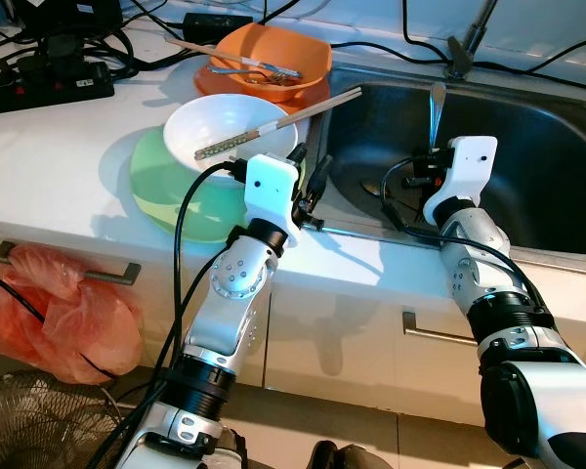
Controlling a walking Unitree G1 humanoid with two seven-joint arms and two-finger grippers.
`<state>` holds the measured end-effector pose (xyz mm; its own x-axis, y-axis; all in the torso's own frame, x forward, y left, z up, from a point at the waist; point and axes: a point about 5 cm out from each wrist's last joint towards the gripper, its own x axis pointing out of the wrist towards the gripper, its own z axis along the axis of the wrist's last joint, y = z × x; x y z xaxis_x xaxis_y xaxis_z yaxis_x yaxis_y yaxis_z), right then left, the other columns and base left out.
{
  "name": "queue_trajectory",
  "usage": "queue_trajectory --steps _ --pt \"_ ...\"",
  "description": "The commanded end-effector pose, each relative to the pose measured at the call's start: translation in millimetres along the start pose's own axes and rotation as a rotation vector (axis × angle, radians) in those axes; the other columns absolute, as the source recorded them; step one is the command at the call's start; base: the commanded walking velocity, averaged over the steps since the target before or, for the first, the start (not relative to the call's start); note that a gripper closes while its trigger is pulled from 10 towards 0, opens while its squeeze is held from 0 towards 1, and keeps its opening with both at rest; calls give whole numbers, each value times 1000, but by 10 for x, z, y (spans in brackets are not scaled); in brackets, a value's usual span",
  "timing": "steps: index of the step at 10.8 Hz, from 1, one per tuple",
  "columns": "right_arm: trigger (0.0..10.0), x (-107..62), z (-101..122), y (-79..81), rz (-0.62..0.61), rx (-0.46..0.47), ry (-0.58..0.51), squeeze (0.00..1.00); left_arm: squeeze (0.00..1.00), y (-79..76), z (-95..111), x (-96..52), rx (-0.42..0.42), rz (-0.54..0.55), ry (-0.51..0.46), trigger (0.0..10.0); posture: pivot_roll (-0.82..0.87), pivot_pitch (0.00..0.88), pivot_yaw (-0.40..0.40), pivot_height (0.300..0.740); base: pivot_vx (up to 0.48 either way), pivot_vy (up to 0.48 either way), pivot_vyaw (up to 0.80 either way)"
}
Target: Kitchen organization
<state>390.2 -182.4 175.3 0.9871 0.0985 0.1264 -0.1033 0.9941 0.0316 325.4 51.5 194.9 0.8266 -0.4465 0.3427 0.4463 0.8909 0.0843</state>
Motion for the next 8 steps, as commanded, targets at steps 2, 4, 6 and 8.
queue_trajectory --steps 2,4,6,8 --pt "10000 10 28 -27 -18 0 -19 0 0 -87 -50 -5 -6 -44 18 10000 194 156 -81 740 0 0 0" --pt "10000 -2 -6 -46 -33 -14 -8 0 0 -139 -89 -5 4 -80 29 10000 195 159 -83 740 0 0 0" --pt "10000 -18 -30 -88 -52 -27 0 0 0 -233 -88 -3 -24 -140 25 10000 195 158 -82 740 0 0 0" --pt "10000 -23 -43 -105 -56 -34 4 0 0 -284 -82 -17 -52 -185 26 10000 196 158 -82 740 0 0 0"
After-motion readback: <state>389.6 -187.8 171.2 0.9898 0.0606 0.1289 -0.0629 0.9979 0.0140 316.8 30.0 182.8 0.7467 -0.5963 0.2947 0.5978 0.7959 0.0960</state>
